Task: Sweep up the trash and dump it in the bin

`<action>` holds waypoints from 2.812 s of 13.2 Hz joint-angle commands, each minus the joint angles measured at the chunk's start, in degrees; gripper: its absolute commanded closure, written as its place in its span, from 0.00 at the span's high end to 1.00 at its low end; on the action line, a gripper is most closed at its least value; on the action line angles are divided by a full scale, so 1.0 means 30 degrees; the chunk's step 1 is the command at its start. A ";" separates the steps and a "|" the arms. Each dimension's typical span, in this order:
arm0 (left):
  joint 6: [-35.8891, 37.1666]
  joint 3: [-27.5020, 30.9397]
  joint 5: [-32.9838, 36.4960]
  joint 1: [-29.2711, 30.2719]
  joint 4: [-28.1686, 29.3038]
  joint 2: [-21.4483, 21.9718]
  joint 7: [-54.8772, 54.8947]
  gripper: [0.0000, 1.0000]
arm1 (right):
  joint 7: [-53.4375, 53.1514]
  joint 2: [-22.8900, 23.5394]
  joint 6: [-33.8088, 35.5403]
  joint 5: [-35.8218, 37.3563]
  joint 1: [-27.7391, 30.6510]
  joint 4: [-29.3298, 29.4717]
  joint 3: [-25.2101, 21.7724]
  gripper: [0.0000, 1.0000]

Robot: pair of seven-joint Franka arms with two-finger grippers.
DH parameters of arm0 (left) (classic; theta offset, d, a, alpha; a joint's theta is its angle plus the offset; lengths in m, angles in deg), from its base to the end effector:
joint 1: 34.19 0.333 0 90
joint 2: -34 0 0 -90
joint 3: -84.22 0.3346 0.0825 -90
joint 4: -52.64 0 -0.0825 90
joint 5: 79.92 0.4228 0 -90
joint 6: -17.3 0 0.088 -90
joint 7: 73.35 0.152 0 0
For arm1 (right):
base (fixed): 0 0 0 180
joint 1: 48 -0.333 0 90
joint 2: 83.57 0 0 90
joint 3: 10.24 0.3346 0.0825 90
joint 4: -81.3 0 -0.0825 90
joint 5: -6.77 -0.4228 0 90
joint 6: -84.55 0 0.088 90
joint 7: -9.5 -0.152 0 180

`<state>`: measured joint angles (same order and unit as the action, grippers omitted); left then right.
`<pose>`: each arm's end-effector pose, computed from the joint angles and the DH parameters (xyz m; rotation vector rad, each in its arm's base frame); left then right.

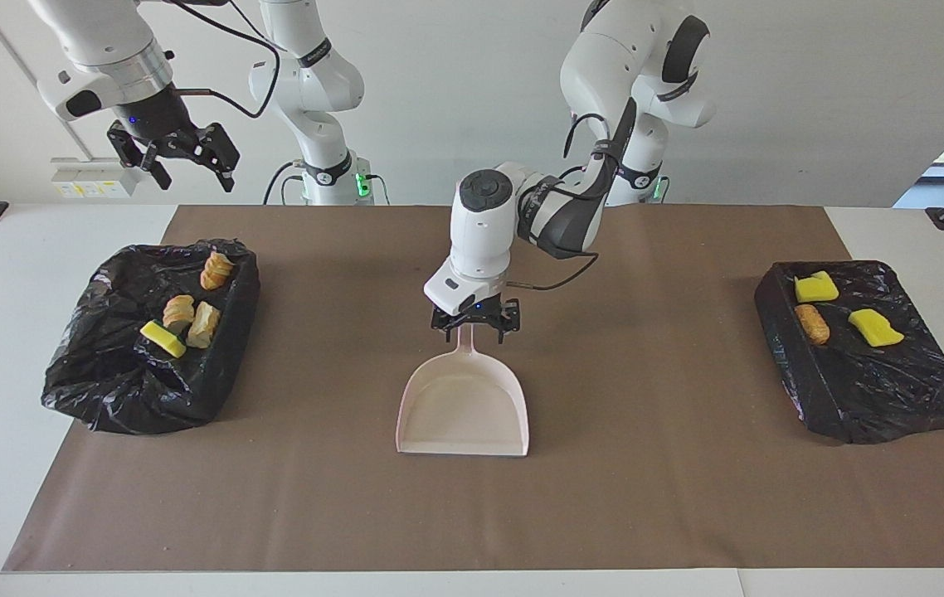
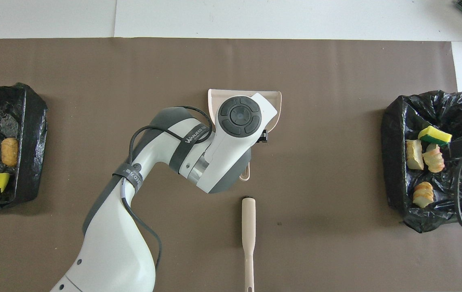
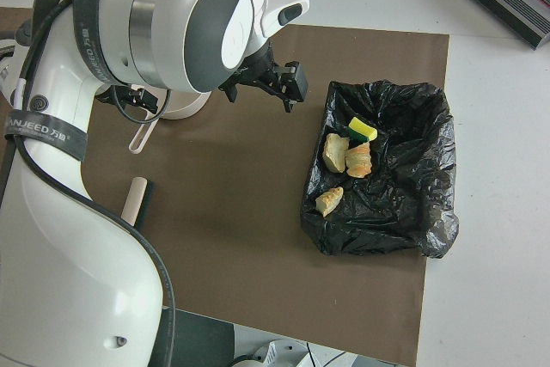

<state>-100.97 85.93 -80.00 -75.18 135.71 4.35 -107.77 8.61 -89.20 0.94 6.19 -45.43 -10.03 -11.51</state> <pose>0.5872 -0.4847 0.3531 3.0881 -0.1373 0.1325 0.5459 -0.0356 0.6329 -3.1253 0.1274 0.0566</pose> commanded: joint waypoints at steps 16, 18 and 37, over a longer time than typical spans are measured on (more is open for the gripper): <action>0.8982 0.0486 -0.0354 1.0847 0.1374 1.0586 1.5488 1.00 | 0.0502 -0.0439 -0.0140 0.0017 0.0109 -0.0494 0.0041 1.00; 1.0090 0.0486 -0.0617 1.1435 -0.0290 0.9916 1.5488 1.00 | 0.0502 -0.0439 -0.0140 0.0017 0.0109 -0.0465 0.0041 1.00; 1.1651 0.0340 -0.0297 1.1436 0.1429 1.1699 1.2471 1.00 | 0.0502 -0.0468 -0.0140 0.0017 0.0109 -0.0494 0.0041 1.00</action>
<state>-66.03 87.24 -82.24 -40.69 137.79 37.54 -69.07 8.61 -89.23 0.94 6.19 -45.43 -10.06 -11.51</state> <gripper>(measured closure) 0.000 0.000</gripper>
